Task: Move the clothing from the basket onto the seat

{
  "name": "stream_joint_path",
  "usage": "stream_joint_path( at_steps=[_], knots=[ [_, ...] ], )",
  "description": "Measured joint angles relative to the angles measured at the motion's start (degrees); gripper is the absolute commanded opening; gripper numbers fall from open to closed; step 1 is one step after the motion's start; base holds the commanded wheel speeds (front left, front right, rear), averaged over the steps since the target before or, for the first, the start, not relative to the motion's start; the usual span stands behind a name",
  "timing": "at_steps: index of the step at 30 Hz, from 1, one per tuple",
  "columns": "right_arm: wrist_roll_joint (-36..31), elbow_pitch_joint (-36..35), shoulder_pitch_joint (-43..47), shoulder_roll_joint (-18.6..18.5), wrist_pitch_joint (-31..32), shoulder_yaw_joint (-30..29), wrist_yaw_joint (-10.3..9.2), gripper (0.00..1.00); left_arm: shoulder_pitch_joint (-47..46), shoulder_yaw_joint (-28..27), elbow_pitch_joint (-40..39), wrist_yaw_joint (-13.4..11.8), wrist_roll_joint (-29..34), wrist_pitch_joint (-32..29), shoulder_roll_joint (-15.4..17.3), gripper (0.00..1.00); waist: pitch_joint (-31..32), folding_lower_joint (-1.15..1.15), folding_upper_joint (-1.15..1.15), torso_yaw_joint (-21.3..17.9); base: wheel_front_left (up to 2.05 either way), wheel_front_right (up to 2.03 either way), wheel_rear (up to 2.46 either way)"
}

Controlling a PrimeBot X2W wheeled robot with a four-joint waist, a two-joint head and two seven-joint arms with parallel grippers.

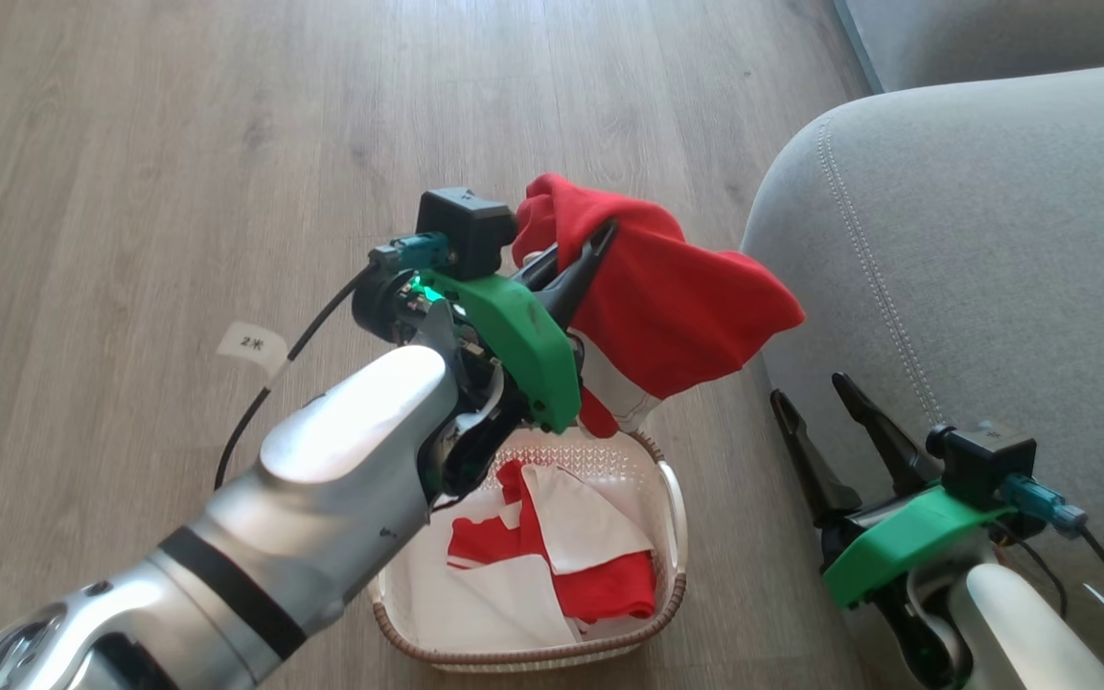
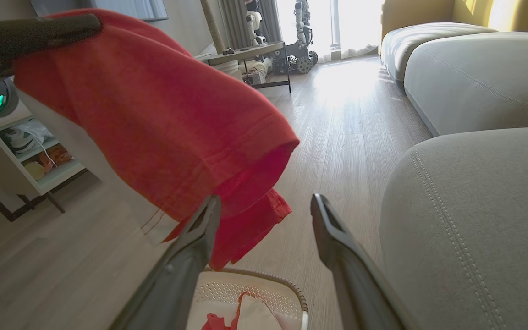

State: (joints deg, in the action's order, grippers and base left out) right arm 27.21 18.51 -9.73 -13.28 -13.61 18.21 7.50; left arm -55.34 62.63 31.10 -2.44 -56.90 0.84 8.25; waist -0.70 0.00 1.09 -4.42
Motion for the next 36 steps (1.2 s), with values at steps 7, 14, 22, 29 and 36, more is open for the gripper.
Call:
stream_joint_path(
  at_steps=[7, 14, 22, 29, 36],
  knots=[
    [0.3, -0.6, 0.0, -1.6, 0.1, 1.0, 0.0, 1.0, -0.1, 1.0, -3.4, -1.1, 0.1, -2.4, 0.9, 0.0, -0.6, 0.0, 0.0, -0.2, 0.0, 0.0, 0.0],
    [0.7, -0.5, -0.3, -3.6, 0.1, 2.7, 0.0, 1.0, 0.0, 1.3, -5.1, -2.2, 0.1, -2.8, 1.1, 0.0, -1.5, 0.0, 0.0, 0.5, 0.0, 0.0, 0.0],
    [2.1, 4.7, -3.8, -6.2, -0.1, 8.8, 0.01, 1.0, 0.0, 1.8, -5.1, -2.2, 0.1, -2.8, -0.3, 0.0, -1.8, 0.0, 0.0, 2.0, 0.0, 0.0, 0.0],
    [2.1, 8.1, -9.0, -7.1, -0.6, 11.4, 0.01, 1.0, 0.0, 2.4, -5.1, -2.1, 0.1, -2.8, -0.9, 0.0, -1.7, 0.0, 0.0, 2.7, 0.0, 0.0, 0.0],
    [2.8, 7.8, -12.3, -7.1, -0.6, 15.9, 0.01, 1.0, -0.1, 3.0, -4.8, -1.5, 0.1, -2.8, -2.0, 0.0, -1.9, 0.0, 0.0, 3.5, 0.0, 0.0, 0.0]
  ],
)
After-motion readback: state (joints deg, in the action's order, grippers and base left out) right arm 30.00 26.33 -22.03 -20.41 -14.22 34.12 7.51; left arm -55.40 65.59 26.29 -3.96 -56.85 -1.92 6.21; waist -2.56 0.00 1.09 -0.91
